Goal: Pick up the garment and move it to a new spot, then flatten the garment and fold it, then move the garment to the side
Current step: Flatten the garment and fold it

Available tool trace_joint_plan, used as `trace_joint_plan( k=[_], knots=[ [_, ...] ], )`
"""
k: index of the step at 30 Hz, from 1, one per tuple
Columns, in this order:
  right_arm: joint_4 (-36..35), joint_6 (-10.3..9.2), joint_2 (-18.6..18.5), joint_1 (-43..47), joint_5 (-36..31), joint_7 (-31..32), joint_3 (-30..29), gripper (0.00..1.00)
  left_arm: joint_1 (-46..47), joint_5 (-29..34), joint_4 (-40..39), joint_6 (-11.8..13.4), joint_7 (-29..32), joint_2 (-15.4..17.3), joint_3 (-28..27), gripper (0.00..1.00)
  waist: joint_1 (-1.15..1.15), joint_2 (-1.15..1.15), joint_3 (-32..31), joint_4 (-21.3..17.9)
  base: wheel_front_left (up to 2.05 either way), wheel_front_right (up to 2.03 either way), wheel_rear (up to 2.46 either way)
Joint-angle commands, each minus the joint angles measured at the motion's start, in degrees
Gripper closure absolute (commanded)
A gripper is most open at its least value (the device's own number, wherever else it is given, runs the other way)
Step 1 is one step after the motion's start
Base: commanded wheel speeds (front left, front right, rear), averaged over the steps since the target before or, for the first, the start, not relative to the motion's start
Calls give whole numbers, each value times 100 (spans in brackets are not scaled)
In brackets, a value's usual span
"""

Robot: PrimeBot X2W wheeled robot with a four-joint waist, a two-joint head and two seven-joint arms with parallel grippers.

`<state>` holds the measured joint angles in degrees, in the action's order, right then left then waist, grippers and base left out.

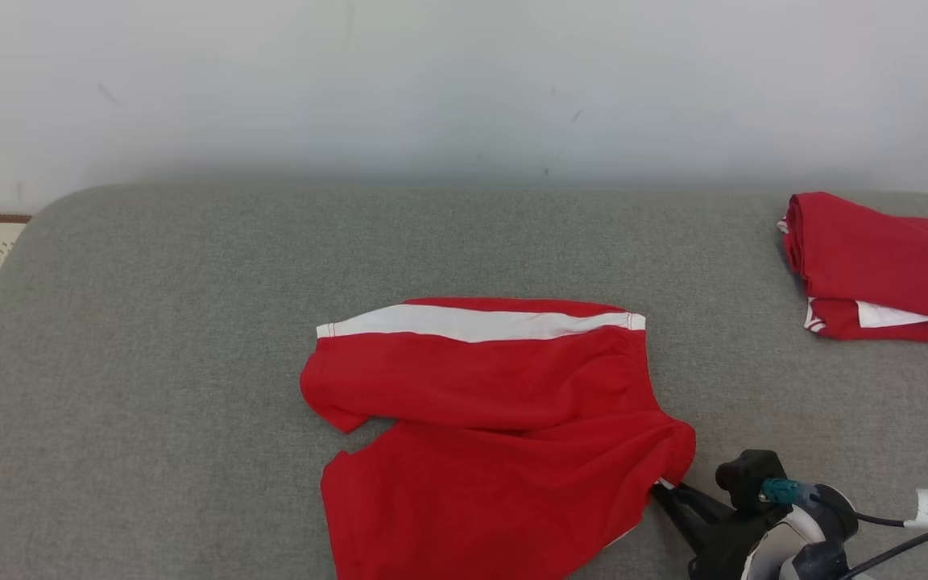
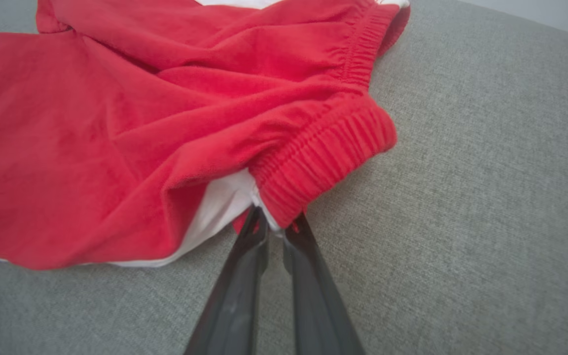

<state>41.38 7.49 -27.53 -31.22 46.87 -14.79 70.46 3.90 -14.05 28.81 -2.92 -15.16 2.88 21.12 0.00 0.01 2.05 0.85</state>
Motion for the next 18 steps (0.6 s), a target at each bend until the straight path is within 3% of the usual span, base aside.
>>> trace_joint_plan(
  k=[1,10,15,18],
  knots=[
    [-79,1,-46,47,90,-39,21,100,-107,31,-101,31,2,5,-22,100,0,-1,-45,-15,0,0,0],
    [-1449,1,-740,657,525,-42,-432,100,-803,302,-1468,93,-2,161,-679,100,0,-1,-171,-62,0,0,0],
    [-2195,1,-1071,576,666,29,-602,100,-511,515,-2114,49,-2,317,-897,100,0,-1,-89,-172,0,0,0],
    [-2800,1,-1067,461,1104,146,-724,100,-151,630,-2261,-12,-2,465,-909,100,0,-1,2,-259,0,0,0]
  ],
)
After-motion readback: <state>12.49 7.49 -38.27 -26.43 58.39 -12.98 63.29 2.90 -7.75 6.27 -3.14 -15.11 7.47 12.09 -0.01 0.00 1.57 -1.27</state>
